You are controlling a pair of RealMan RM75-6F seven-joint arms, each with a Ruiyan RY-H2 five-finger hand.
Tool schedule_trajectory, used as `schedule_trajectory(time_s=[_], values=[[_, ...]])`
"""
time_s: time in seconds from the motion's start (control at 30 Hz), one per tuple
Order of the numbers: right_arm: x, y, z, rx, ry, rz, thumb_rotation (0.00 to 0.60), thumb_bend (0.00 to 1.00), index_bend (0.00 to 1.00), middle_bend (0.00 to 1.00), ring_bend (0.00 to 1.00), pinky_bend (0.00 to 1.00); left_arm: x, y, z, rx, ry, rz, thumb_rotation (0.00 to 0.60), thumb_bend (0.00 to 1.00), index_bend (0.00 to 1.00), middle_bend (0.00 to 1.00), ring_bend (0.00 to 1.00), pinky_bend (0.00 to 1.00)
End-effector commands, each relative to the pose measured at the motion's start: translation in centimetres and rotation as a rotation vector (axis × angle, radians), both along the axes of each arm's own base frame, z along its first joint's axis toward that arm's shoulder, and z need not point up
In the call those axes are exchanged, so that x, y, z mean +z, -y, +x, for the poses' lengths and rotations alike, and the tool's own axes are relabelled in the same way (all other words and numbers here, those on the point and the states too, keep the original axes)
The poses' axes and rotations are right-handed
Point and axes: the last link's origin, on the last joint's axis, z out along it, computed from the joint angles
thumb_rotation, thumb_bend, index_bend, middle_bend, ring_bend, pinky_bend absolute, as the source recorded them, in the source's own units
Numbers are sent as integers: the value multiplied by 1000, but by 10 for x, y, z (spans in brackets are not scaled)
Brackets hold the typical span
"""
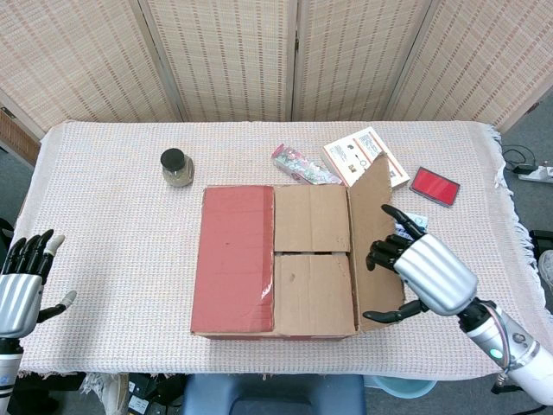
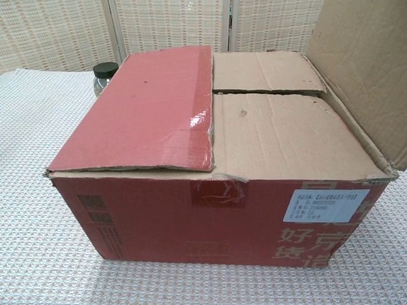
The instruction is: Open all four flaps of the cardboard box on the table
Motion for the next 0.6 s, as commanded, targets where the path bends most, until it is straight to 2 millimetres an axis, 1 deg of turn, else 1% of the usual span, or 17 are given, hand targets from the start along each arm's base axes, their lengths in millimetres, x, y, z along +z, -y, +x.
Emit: schedule_trajectory(time_s=[0.03, 0.2, 0.27, 0.33, 0.37, 0.43, 0.47, 0.5, 0.53, 0.57, 0.6], values=[[8, -7, -22, -73, 2, -12, 83, 136, 482, 481, 468, 0, 1, -6, 9, -34, 12, -33, 600, 267, 0, 62, 76, 0], [9, -14, -53, -175, 21, -6, 85, 136, 482, 481, 474, 0, 6, -18, 29, -118, 11, -78, 600, 268, 38, 75, 86, 0], [7, -16, -61, -200, 28, 0, 86, 136, 482, 481, 474, 0, 6, -22, 37, -154, 23, -108, 600, 268, 52, 87, 96, 0], [6, -17, -65, -209, 32, 2, 85, 136, 481, 481, 473, 0, 6, -25, 42, -176, 29, -129, 600, 270, 61, 98, 106, 0], [6, -18, -67, -215, 35, 2, 84, 136, 481, 481, 472, 0, 6, -27, 47, -200, 36, -146, 600, 270, 68, 107, 114, 1], [7, -20, -72, -229, 50, -2, 83, 136, 482, 481, 472, 0, 3, -34, 67, -289, 58, -213, 594, 272, 82, 126, 130, 5], [7, -20, -73, -228, 56, -6, 82, 136, 482, 481, 471, 0, 2, -36, 75, -318, 66, -251, 560, 272, 86, 132, 135, 8], [8, -21, -74, -226, 59, -11, 83, 136, 482, 481, 471, 0, 1, -38, 81, -338, 76, -280, 494, 271, 88, 137, 139, 9], [9, -21, -74, -226, 63, -15, 83, 136, 482, 481, 470, 0, 0, -39, 88, -358, 90, -309, 383, 270, 90, 140, 143, 10], [11, -21, -74, -225, 66, -20, 83, 136, 482, 481, 469, 0, -1, -40, 95, -377, 106, -339, 240, 267, 93, 145, 149, 7], [12, -21, -74, -225, 70, -27, 83, 135, 482, 481, 469, 0, -3, -41, 104, -402, 125, -380, 135, 265, 96, 147, 153, 4]])
